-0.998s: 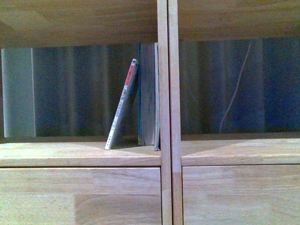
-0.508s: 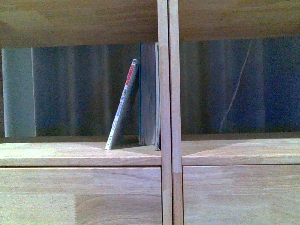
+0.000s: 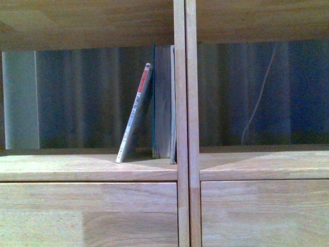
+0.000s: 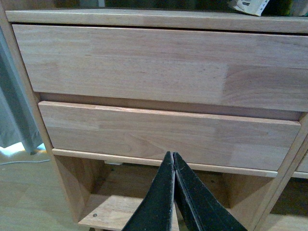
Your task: Organize books on shelf
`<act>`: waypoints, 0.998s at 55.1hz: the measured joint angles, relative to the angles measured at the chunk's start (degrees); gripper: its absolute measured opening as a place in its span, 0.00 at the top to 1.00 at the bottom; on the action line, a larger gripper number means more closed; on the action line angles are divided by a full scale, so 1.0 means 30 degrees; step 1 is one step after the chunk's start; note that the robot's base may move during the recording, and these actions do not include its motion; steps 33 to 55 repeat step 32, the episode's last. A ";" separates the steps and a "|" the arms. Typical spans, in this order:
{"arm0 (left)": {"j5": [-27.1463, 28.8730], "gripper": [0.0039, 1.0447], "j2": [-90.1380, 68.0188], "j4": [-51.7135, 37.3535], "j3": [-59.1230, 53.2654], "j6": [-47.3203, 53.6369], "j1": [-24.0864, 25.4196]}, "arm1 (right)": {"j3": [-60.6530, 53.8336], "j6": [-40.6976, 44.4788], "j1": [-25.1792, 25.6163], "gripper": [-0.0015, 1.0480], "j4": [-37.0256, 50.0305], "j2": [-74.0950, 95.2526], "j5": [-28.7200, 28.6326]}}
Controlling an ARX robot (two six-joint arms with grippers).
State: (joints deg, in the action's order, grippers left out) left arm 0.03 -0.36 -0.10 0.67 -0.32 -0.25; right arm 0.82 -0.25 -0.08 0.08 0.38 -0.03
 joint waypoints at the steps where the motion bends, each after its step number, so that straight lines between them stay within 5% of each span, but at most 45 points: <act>1: 0.0000 0.94 0.0000 0.0000 0.0000 0.0015 0.0000 | 0.0000 0.0000 0.0000 0.81 0.0000 0.0000 0.0000; 28: -0.0007 0.16 0.0000 0.0007 0.0000 0.0015 0.0000 | 0.0000 0.0000 0.0000 0.07 0.0000 0.0000 0.0000; 31: -0.0007 0.05 0.0000 0.0007 0.0000 0.0029 0.0000 | 0.0000 0.0000 0.0000 0.07 0.0000 0.0000 0.0007; 55: -0.0007 0.06 0.0000 0.0007 0.0000 0.0022 0.0000 | 0.0000 0.0000 0.0000 0.07 0.0000 0.0000 0.0007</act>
